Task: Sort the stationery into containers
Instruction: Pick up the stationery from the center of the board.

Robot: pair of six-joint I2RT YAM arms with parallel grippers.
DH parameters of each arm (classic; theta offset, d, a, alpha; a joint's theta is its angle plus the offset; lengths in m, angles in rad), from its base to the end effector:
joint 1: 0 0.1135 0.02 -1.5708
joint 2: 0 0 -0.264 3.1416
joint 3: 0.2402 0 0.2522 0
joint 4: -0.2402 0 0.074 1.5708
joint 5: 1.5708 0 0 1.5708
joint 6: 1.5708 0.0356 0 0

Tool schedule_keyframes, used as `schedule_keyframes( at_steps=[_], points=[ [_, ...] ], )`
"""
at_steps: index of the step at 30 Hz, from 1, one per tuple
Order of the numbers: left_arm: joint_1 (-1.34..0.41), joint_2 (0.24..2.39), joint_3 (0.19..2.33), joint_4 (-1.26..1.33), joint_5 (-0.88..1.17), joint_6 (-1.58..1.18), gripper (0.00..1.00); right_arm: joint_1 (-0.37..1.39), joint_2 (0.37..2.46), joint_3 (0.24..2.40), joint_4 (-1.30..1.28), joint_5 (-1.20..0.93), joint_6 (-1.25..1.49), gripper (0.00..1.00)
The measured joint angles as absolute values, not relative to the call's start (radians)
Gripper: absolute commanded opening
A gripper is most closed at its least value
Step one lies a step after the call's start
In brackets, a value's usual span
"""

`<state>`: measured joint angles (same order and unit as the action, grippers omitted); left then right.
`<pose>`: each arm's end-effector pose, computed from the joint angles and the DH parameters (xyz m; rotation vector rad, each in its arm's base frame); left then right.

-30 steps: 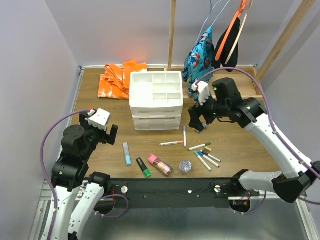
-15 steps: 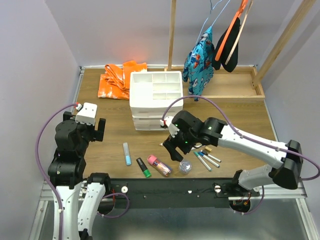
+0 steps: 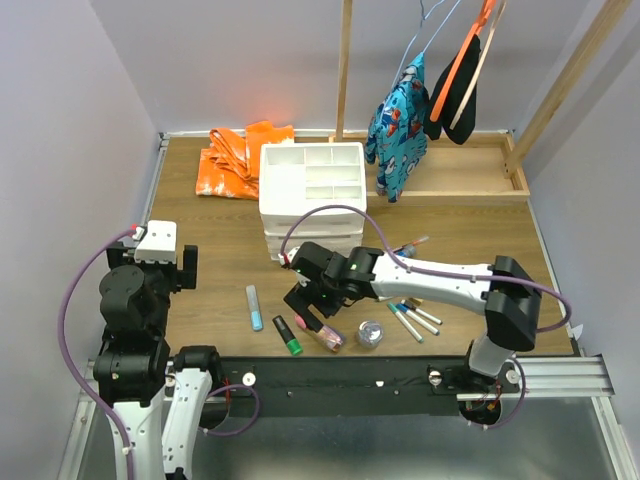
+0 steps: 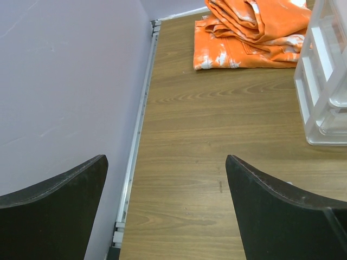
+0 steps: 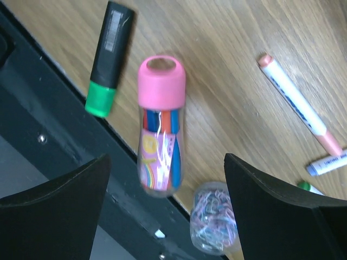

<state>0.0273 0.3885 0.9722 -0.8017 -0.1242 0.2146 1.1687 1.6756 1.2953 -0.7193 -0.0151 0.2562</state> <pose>0.0536 0.0059 0.3749 0.0786 1.7943 0.2845 0.1353 0.3196 0.2432 -1.2205 2.4754 0.4489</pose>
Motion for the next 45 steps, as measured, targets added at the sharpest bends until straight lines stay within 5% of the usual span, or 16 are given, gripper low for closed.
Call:
schedule_keyframes(
  at_steps=[24,38,41,44,45],
  points=[
    [0.033,0.308,0.972,-0.794,-0.15,0.212,0.98,1.179,1.928,1.416,-0.681,0.01,0.28,0.88],
    [0.033,0.308,0.972,-0.765,-0.151,0.212,0.99,1.179,1.996,1.419,-0.679,-0.012,0.279,0.75],
    [0.033,0.308,0.972,-0.765,-0.151,0.212,0.99,1.181,1.997,1.419,-0.676,-0.012,0.278,0.62],
    [0.033,0.308,0.972,-0.765,-0.151,0.212,0.98,1.188,2.001,1.423,-0.671,-0.015,0.27,0.38],
    [0.033,0.308,0.972,-0.765,-0.151,0.212,0.99,1.192,2.004,1.428,-0.672,-0.016,0.263,0.21]
  ],
)
